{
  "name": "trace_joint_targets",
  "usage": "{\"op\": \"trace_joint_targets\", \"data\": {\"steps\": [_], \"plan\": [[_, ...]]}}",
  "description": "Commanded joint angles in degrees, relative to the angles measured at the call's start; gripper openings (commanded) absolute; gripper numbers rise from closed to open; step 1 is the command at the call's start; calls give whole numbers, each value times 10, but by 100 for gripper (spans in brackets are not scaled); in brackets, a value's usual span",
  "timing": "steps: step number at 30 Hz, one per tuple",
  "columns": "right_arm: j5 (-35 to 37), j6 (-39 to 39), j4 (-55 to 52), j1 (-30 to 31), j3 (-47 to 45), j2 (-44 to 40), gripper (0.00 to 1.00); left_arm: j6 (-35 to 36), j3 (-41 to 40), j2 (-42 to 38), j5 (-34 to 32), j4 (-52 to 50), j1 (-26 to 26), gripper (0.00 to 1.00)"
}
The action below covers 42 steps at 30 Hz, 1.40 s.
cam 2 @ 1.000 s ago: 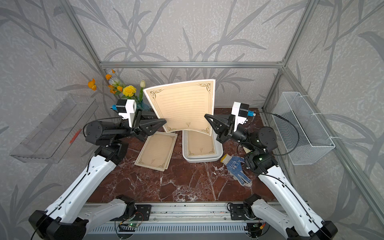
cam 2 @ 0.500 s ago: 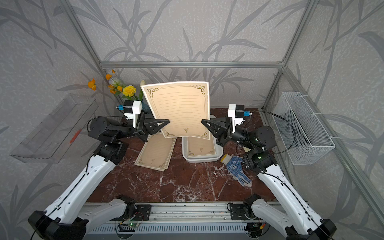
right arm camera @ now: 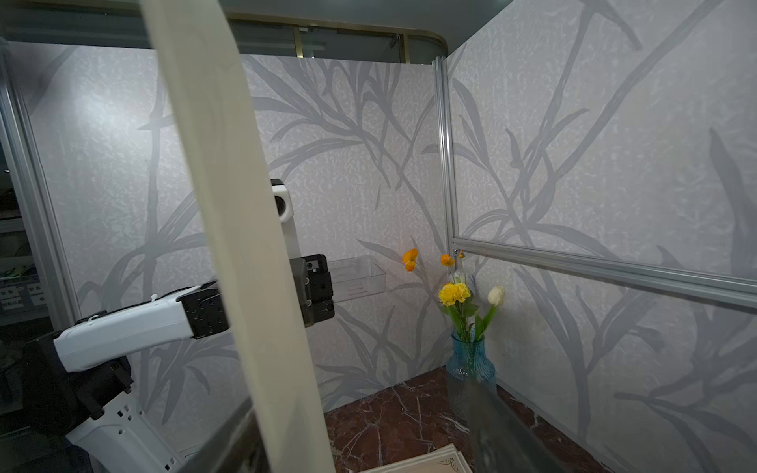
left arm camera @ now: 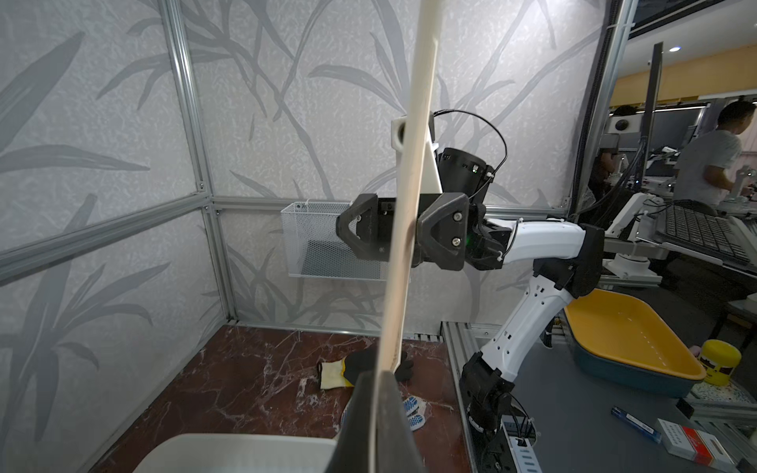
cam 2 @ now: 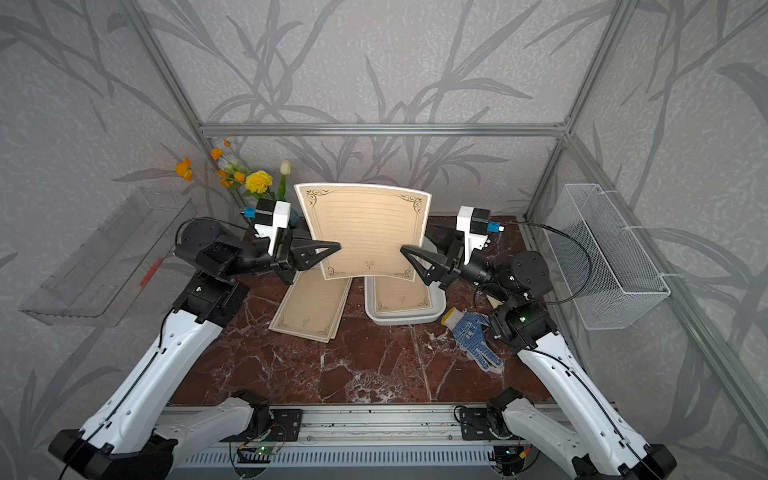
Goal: Take out the stationery paper from the storage box
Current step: Pick up the stationery paper from the storage box, then place the stationery paper at the center of the board.
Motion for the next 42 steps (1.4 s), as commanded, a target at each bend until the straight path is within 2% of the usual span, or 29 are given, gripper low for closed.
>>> {"op": "trace_joint_targets", "data": {"steps": [1, 5, 11, 13, 18, 25, 28, 36, 42], "plan": [[14, -6, -9, -3, 8, -3, 73, 3, 7, 16, 43, -69, 49, 0], [14, -12, -13, -2, 9, -2, 73, -11, -12, 36, 57, -116, 113, 0], [28, -27, -26, -2, 9, 1, 73, 121, -9, 71, 59, -358, 173, 0], [29, -28, -30, -3, 10, 4, 73, 159, -8, 86, 40, -429, 189, 0], [17, -34, -43, -2, 21, 13, 73, 212, -4, 113, -46, -515, 199, 0], [-4, -56, -63, -2, 35, 22, 73, 264, 66, 210, -144, -673, 204, 0], [-14, -58, -66, -2, 34, 24, 74, 312, 101, 261, -160, -746, 204, 0], [-32, -65, -76, -2, 37, 22, 73, 365, 157, 364, -219, -839, 205, 0], [-31, -84, -98, -2, 36, 17, 74, 365, 158, 408, -228, -841, 204, 0]]}}
